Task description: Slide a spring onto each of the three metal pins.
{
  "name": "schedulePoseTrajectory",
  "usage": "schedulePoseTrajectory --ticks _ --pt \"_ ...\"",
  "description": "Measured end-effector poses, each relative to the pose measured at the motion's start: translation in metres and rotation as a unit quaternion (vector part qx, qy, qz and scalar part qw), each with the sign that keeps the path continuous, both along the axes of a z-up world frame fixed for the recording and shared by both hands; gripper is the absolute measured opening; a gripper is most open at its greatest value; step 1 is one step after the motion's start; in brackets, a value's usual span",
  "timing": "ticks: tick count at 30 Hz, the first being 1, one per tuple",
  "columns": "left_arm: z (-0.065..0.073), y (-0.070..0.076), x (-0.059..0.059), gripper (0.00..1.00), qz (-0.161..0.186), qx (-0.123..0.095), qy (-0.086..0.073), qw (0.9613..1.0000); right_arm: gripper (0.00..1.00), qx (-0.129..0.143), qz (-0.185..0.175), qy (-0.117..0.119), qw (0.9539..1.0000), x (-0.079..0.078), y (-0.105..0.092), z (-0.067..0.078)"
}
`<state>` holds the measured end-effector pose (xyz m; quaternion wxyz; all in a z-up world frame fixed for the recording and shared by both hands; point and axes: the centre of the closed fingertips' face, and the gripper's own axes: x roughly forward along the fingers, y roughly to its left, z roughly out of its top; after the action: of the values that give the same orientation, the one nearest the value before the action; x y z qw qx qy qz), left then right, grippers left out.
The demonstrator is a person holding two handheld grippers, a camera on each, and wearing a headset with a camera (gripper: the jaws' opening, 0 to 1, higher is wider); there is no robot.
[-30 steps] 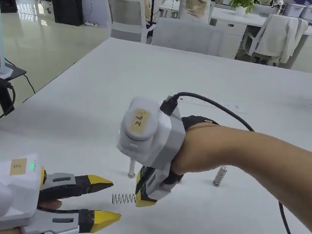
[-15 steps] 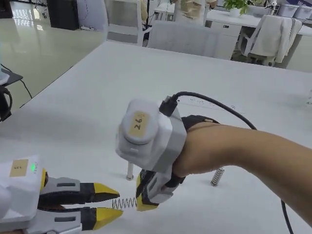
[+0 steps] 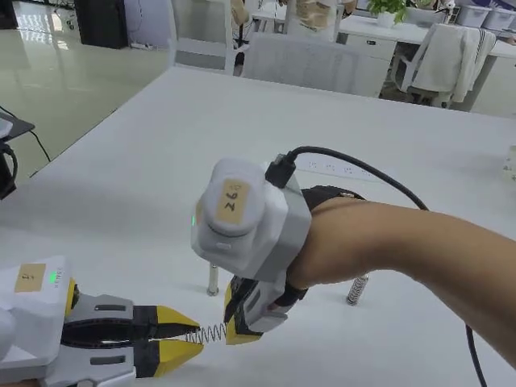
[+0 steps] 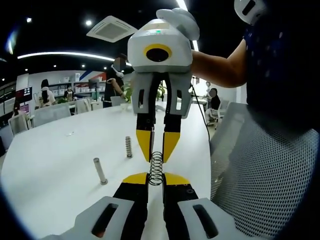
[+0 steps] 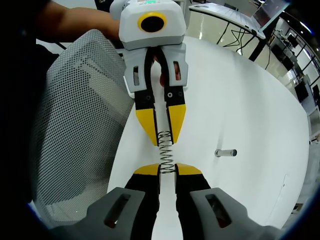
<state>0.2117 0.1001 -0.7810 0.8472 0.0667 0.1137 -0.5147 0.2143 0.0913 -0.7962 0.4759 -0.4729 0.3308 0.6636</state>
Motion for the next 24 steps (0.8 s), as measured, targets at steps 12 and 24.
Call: schedulePoseTrajectory --ticks 12,24 --pt "0.004 -0.002 0.0 0.02 -0.002 -0.004 -0.001 1.0 0.12 0.005 -0.001 0.008 1.0 0.0 -0.002 -0.004" --pt "0.013 -0.003 -0.001 0.02 -0.003 -0.013 -0.009 0.9999 0.1 0.007 -0.004 0.014 0.9999 -0.001 -0.003 -0.008"
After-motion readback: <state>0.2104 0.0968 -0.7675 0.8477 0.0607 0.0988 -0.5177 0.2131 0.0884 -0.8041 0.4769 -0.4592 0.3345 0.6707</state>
